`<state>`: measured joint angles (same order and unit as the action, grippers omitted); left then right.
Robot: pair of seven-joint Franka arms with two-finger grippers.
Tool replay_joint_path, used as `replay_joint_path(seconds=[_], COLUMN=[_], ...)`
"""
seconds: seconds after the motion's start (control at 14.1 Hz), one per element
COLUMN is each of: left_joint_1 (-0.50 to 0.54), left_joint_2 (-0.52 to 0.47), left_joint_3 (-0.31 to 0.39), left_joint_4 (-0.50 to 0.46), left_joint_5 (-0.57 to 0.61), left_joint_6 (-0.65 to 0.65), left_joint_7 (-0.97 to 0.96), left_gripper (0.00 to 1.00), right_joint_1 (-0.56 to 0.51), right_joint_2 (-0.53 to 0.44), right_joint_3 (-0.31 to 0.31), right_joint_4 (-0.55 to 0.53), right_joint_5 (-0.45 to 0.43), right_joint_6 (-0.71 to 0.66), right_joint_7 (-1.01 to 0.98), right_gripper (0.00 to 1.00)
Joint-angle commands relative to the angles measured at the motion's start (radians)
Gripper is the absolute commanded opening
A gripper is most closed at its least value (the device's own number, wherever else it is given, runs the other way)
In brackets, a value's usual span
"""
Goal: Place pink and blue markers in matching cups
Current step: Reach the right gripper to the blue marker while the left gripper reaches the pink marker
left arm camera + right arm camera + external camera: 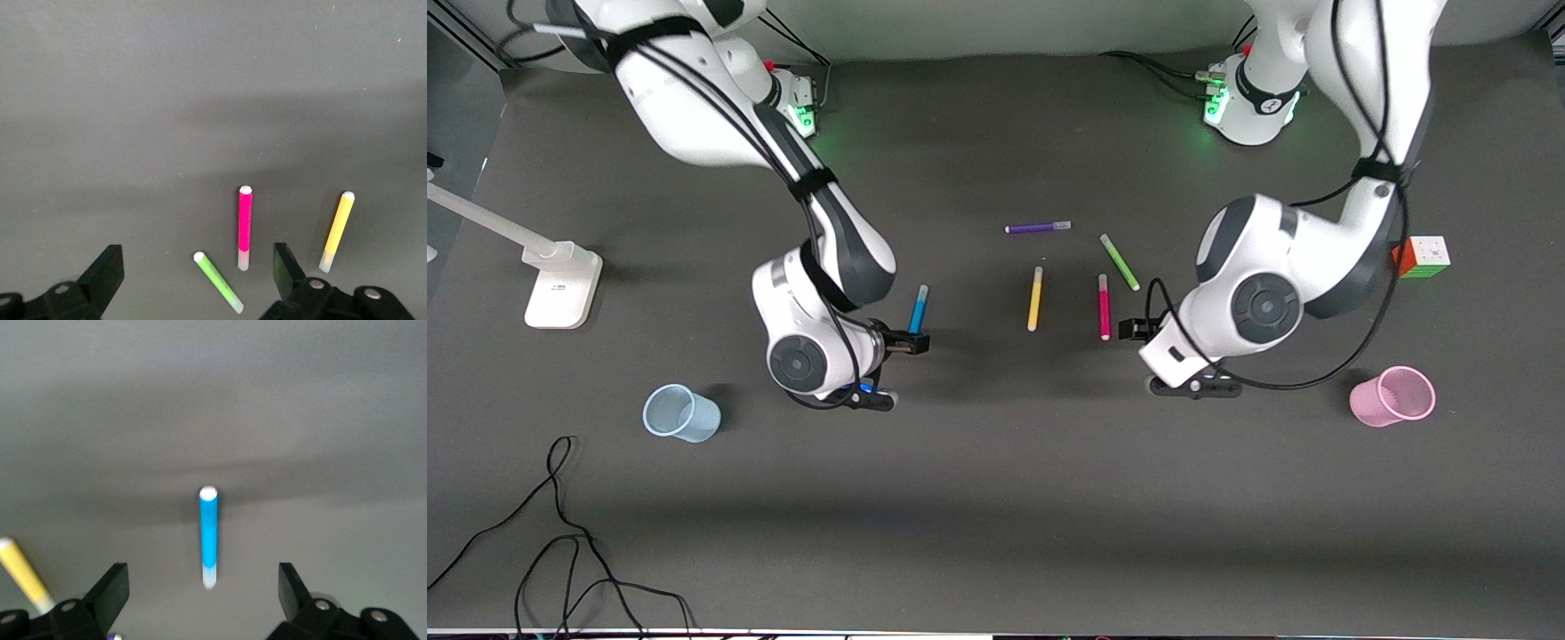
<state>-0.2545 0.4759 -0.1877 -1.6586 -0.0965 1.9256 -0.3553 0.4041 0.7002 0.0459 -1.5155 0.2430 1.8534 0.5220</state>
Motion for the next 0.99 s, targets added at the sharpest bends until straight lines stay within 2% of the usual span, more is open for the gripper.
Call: replay_joint_path(seconds=[0.0, 0.21, 0.57, 0.85, 0.92], left_joint_1=[-0.045, -0.095, -0.126, -0.143, -0.152], left_joint_2=[0.035, 0.020, 0.024, 0.023, 0.026], left_joint_3=[0.011, 0.011, 0.010, 0.008, 0.008], left_joint_4=[-0.030, -0.176, -0.337, -0.415, -0.418], left_joint_5=[-0.011, -0.011, -0.009, -0.009, -0.009], left_joint_6=[0.053, 0.241, 0.502, 0.593, 0.605], left_joint_7=[-0.031, -0.100, -0.133, -0.122, -0.132], left_gripper=[1.00, 1.00, 1.00, 0.95, 0.85], right_joint_1=[0.002, 0.010, 0.010, 0.012, 0.012], right_joint_2=[0.050, 0.081, 0.096, 0.096, 0.096], right_joint_3=[-0.006, -0.006, -0.006, -0.006, -0.005], right_joint_4=[0.032, 0.024, -0.008, -0.046, -0.052], right_joint_5=[0.042, 0.079, 0.079, 0.079, 0.079], right_joint_6=[0.019, 0.070, 0.113, 0.136, 0.147], right_joint_7=[0.006, 0.007, 0.006, 0.006, 0.006], right_gripper=[0.98, 0.96, 0.87, 0.67, 0.62])
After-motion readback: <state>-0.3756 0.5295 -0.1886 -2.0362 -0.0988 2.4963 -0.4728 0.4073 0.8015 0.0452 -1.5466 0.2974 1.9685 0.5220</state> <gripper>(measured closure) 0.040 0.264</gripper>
